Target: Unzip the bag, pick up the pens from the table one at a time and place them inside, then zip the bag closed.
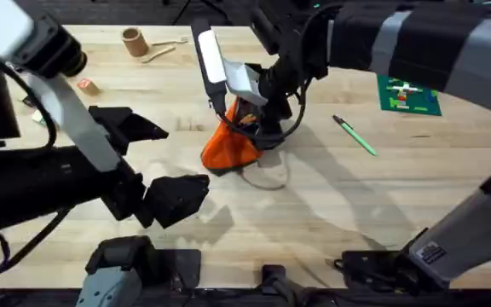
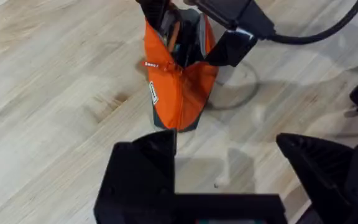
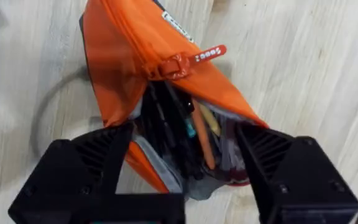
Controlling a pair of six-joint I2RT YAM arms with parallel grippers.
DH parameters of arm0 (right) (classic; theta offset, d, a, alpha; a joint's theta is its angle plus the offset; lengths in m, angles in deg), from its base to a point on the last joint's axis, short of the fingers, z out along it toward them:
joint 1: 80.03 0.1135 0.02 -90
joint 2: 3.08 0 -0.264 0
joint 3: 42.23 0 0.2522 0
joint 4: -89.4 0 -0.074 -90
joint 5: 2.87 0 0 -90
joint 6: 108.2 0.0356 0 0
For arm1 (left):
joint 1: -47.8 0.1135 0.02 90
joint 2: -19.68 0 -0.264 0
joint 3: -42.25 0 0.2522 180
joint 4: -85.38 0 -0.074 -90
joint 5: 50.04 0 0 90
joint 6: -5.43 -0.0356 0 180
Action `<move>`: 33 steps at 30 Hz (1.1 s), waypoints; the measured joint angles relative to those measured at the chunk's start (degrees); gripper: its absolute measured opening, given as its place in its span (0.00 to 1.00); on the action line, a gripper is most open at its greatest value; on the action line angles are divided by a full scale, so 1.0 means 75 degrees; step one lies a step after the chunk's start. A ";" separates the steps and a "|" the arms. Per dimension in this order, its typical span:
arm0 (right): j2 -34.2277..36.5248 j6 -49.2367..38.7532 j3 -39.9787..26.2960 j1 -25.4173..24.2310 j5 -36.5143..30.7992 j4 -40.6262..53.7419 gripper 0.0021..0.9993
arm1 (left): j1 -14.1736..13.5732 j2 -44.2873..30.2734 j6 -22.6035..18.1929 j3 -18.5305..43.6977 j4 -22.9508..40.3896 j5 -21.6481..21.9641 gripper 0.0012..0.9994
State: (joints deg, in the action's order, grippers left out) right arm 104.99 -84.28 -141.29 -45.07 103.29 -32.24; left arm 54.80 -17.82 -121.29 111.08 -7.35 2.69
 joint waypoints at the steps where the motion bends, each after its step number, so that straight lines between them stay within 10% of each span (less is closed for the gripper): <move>1: 0.0000 0.0000 0.0000 0.0000 -0.0002 0.0000 1.00 | 0.0000 0.0000 0.0002 0.0000 0.0000 0.0000 0.99; 33: -0.1984 0.2409 0.0000 -0.0071 -0.0061 0.1450 1.00 | 0.0000 0.0000 0.0001 0.0000 0.0000 0.0000 0.99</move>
State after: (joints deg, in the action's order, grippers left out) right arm 90.11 -66.22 -141.29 -45.60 102.84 -21.36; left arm 54.80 -17.82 -121.28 111.08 -7.35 2.69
